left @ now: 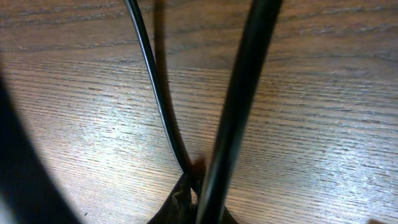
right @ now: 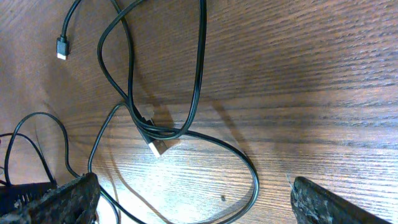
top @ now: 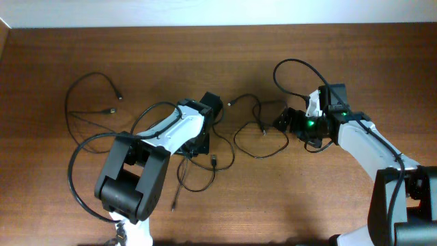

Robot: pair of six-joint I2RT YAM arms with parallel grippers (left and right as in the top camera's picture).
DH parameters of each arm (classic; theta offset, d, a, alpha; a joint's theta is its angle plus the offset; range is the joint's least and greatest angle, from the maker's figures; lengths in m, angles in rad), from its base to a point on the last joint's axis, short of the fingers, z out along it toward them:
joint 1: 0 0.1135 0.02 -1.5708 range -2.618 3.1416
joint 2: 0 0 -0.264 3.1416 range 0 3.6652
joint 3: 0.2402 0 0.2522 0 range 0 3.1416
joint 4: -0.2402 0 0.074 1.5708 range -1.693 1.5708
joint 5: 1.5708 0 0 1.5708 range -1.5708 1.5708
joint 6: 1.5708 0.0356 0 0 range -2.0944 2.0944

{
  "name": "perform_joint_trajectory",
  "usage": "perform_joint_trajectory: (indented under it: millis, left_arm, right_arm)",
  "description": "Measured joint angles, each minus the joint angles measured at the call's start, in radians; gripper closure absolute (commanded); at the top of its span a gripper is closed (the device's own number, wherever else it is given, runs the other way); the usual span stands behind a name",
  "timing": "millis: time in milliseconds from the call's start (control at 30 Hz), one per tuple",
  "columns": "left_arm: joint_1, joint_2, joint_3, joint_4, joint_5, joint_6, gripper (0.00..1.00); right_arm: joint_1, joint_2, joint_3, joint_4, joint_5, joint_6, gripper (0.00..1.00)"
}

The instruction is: Untangle cables

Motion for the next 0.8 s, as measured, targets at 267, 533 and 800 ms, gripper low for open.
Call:
perform_joint_trajectory:
  millis: [267,533,800]
  left_arm:
    - [-0.001,0.0,0.0,0.005,0.003,0.0,1.0]
    - [0.005,-0.006,0.002,0.057,0.135,0.0,1.0]
    - [0.049,-0.051,0.003,0.053,0.518,0.069,1.0]
  right_arm:
    - [0.0,0.0,0.0,0.0,0.0,0.0,0.02]
    - [0.0,0.0,0.0,0.0,0.0,0.0,0.02]
    - [0.0,0.0,0.0,0.0,0.0,0.0,0.01]
